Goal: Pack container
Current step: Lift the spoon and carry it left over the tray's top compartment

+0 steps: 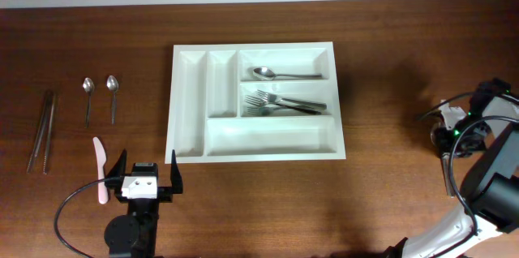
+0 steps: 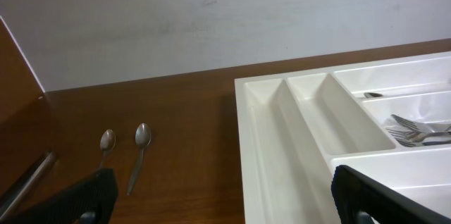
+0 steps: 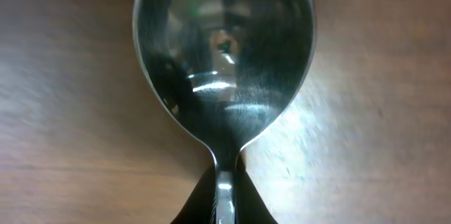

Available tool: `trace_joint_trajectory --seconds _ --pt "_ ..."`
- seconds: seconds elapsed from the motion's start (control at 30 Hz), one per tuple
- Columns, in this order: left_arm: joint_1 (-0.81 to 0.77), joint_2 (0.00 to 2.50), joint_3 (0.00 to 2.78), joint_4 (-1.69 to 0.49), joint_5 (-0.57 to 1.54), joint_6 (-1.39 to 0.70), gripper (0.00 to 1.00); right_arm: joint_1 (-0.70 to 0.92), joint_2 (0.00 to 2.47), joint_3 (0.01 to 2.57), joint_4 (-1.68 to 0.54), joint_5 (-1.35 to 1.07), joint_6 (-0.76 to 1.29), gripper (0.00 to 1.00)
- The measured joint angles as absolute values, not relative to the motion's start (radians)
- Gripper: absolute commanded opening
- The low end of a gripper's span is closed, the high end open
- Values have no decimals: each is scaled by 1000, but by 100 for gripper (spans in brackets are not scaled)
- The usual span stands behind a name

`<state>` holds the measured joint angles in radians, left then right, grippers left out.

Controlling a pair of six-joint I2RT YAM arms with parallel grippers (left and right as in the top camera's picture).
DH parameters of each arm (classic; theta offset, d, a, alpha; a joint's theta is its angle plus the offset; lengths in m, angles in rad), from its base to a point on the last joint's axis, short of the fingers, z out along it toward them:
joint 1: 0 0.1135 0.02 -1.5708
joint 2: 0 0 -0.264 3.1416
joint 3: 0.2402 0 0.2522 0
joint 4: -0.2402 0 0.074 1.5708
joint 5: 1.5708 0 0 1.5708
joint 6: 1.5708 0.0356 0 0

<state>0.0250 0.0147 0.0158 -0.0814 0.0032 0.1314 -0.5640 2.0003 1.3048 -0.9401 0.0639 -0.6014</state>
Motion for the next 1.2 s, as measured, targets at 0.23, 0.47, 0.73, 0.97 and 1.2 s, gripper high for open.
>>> trace_joint_trajectory --seconds 0.23,0.47,0.73,0.97,1.2 --pt "25 15 16 -81 3 132 99 -464 2018 1370 -956 63 -601 5" --pt "25 15 15 -81 4 131 99 -356 2027 1575 -1056 65 -606 4" --pt "25 15 15 -81 4 131 99 -208 2027 1833 -1089 64 -641 4" --pt "25 15 15 -81 4 131 99 -44 2027 1951 -1015 64 -673 4" --pt "25 15 16 -81 4 132 99 99 2027 1956 -913 63 -693 4"
